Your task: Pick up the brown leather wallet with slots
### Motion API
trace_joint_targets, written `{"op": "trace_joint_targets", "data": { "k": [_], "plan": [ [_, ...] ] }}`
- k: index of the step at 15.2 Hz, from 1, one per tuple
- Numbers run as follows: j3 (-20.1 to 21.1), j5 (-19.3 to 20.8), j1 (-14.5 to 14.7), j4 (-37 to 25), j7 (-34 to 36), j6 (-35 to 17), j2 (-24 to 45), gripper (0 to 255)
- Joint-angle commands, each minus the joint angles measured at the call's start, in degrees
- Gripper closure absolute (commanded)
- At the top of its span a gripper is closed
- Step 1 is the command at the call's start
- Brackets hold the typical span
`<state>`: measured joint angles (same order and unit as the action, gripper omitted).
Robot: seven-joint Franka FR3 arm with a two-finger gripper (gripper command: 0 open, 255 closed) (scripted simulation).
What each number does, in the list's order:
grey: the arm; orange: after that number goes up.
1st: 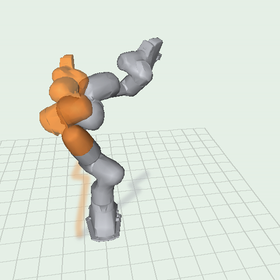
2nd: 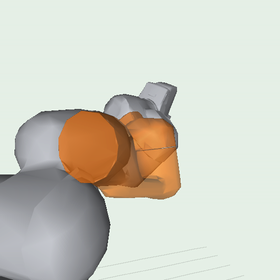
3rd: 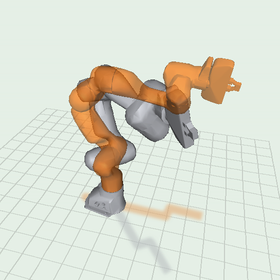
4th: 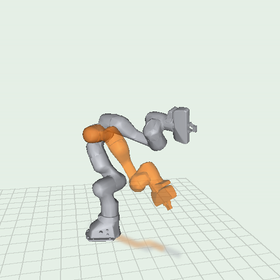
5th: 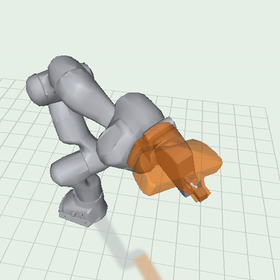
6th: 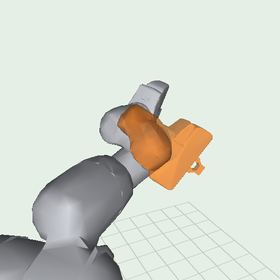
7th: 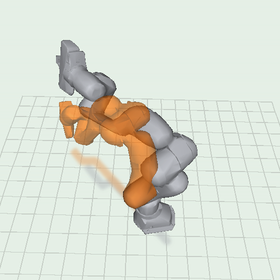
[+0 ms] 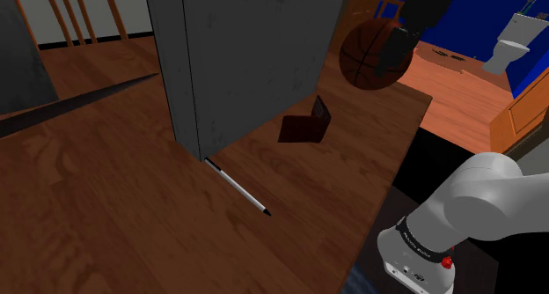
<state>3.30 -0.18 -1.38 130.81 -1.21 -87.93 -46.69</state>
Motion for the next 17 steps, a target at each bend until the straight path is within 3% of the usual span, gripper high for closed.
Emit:
{"op": "trace_joint_targets", "data": {
  "k": [1, 7, 13, 17],
  "plan": [
    [0.0, 0.0, 0.0, 0.0, 0.0, 0.0, 0.0, 0],
    [9.2, -7.9, -3.5, 3.3, 21.4, -5.8, 3.0, 0],
    [18.3, -14.1, -7.5, 2.8, 42.1, -13.2, 10.3, 0],
    [18.8, -14.6, -7.3, 5.8, 41.9, -16.2, 10.2, 0]
  ]
}}
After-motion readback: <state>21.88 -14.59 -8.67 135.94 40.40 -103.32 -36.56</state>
